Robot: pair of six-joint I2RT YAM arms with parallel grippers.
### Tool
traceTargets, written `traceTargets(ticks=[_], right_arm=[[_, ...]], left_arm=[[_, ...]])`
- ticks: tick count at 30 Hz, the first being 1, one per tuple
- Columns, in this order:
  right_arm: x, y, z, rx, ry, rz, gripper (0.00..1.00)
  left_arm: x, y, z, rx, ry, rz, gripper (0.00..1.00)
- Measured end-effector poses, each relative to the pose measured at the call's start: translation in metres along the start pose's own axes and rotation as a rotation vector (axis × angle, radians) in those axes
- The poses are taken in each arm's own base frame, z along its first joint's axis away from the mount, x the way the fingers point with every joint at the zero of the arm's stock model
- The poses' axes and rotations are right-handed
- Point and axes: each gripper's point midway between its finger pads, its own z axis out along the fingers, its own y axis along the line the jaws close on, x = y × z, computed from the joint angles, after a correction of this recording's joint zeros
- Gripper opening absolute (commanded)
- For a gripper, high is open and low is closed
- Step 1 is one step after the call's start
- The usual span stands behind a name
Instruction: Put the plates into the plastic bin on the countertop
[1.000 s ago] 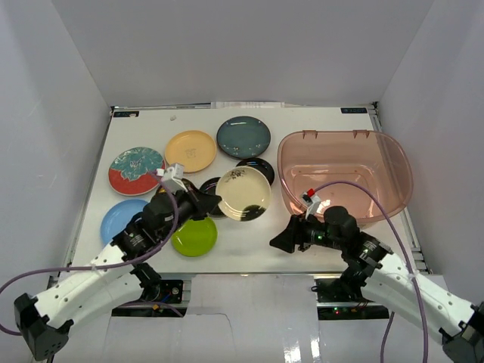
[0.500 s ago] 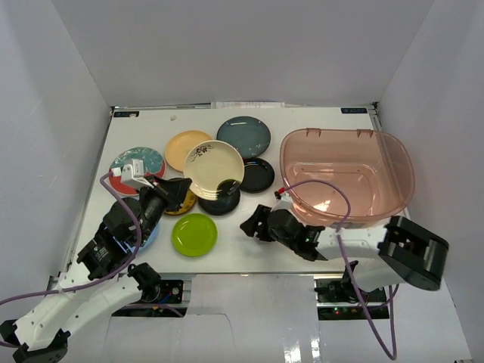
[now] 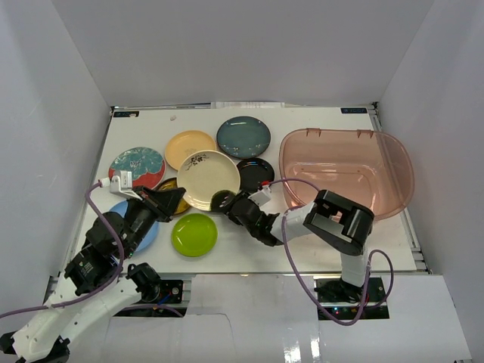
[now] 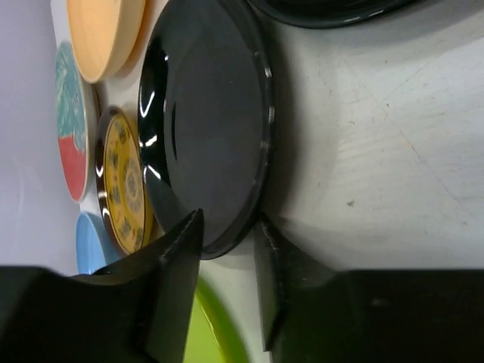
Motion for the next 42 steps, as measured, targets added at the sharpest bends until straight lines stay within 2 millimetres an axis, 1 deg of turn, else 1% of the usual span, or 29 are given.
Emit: traceTargets(ticks=[3,4,6,9,12,14,16,18,20,22,24,25,26,27,29,31,32,33,34,36,37,40,42], right_arm=[[-0.001,0.000,0.010,0.023,-0.033,0.020,0.22],[-0.001,0.000,0.012,0.030,-0.044,0.026,0.14],[-0.002,0.000,0.012,0.040,-0.064,0.025,0.08],[0.004,0.003,0.006,0.044,-0.076,-0.004,0.08],[0.006,0.010,-0.009,0.043,-0.096,-0.097,0.08],[0.004,0.021,-0.023,0.034,-0.117,-0.163,0.08],[-0.004,0.038,-0.040,0.009,-0.148,-0.215,0.08],[-0.017,0.060,-0.060,-0.032,-0.182,-0.232,0.08],[-0.038,0.080,-0.083,-0.074,-0.224,-0.239,0.08],[-0.067,0.092,-0.109,-0.110,-0.280,-0.240,0.08],[-0.103,0.100,-0.135,-0.129,-0.359,-0.253,0.08],[-0.119,0.102,-0.145,-0.137,-0.384,-0.263,0.08],[-0.139,0.101,-0.156,-0.137,-0.415,-0.272,0.08],[-0.158,0.099,-0.165,-0.131,-0.444,-0.275,0.08],[-0.209,0.088,-0.184,-0.103,-0.514,-0.284,0.08],[-0.267,0.068,-0.205,-0.038,-0.622,-0.279,0.08],[-0.290,0.057,-0.214,0.002,-0.662,-0.289,0.08],[-0.315,0.041,-0.226,0.064,-0.714,-0.305,0.08],[-0.332,0.029,-0.234,0.118,-0.744,-0.330,0.08],[-0.351,0.011,-0.237,0.211,-0.738,-0.406,0.08],[-0.358,0.000,-0.234,0.257,-0.714,-0.444,0.08],[-0.366,-0.033,-0.211,0.356,-0.588,-0.530,0.08],[-0.363,-0.064,-0.190,0.414,-0.457,-0.555,0.08]], left_arm=[[0.004,0.001,0.000,0.003,0.015,0.009,0.00],[0.005,0.002,0.000,0.002,0.019,0.014,0.00],[0.007,0.003,0.000,-0.001,0.026,0.025,0.00],[0.007,0.003,0.000,0.000,0.025,0.037,0.00],[0.006,0.003,0.000,0.001,0.025,0.047,0.00],[0.003,0.000,-0.001,0.006,0.022,0.050,0.00],[-0.003,-0.005,-0.001,0.019,0.014,0.048,0.00],[-0.009,-0.012,-0.002,0.037,0.005,0.043,0.00],[-0.014,-0.019,-0.003,0.057,0.001,0.037,0.00],[-0.015,-0.026,0.000,0.077,0.006,0.032,0.00],[-0.011,-0.032,0.005,0.095,0.028,0.029,0.00],[-0.007,-0.034,0.009,0.099,0.045,0.028,0.00],[-0.002,-0.036,0.014,0.104,0.062,0.028,0.00],[0.003,-0.038,0.019,0.108,0.082,0.027,0.00],[0.016,-0.040,0.030,0.111,0.133,0.029,0.00],[0.031,-0.044,0.043,0.118,0.184,0.031,0.00],[0.039,-0.044,0.050,0.118,0.212,0.032,0.00],[0.049,-0.045,0.058,0.118,0.246,0.035,0.00],[0.056,-0.046,0.064,0.116,0.271,0.038,0.00],[0.071,-0.050,0.080,0.116,0.329,0.040,0.00],[0.077,-0.054,0.089,0.118,0.354,0.040,0.00],[0.088,-0.065,0.112,0.131,0.401,0.038,0.00],[0.090,-0.072,0.124,0.142,0.414,0.037,0.00]])
